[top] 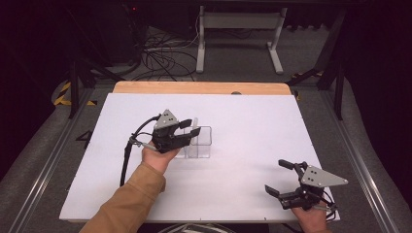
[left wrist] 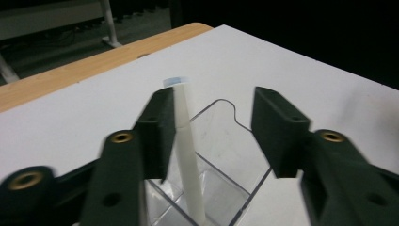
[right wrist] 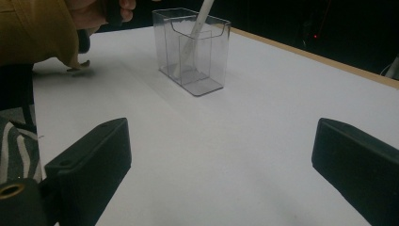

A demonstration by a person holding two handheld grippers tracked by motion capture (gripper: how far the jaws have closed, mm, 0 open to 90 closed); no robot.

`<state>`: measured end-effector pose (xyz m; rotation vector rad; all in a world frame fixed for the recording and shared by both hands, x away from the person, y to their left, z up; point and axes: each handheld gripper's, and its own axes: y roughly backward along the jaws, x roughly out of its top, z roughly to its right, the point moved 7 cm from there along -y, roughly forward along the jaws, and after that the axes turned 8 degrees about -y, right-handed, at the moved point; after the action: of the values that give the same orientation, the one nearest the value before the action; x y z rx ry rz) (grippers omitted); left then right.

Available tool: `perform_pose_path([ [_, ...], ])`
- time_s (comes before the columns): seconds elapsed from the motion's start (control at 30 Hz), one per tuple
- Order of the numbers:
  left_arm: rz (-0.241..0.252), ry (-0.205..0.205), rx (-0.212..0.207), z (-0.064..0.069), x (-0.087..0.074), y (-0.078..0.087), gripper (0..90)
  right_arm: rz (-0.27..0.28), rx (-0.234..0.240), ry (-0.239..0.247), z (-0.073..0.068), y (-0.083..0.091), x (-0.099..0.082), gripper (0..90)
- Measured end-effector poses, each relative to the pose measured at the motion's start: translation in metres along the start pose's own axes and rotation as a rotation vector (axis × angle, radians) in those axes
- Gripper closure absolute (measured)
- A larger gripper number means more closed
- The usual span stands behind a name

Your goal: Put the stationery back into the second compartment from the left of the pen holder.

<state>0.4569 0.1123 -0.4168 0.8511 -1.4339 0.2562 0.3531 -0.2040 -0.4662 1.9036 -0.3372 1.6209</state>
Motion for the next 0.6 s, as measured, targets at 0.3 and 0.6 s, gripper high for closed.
perform_pose_path([
  [0.3, 0.058, -0.016, 0.027, 0.002, 0.014, 0.032, 22.1, -0.003, 0.020, 0.008, 0.001, -0.010, 0.004, 5.6],
  [0.6, 0.075, -0.057, 0.001, 0.011, 0.020, 0.053, 13.2, -0.010, 0.023, 0.006, -0.001, -0.011, 0.003, 5.5],
])
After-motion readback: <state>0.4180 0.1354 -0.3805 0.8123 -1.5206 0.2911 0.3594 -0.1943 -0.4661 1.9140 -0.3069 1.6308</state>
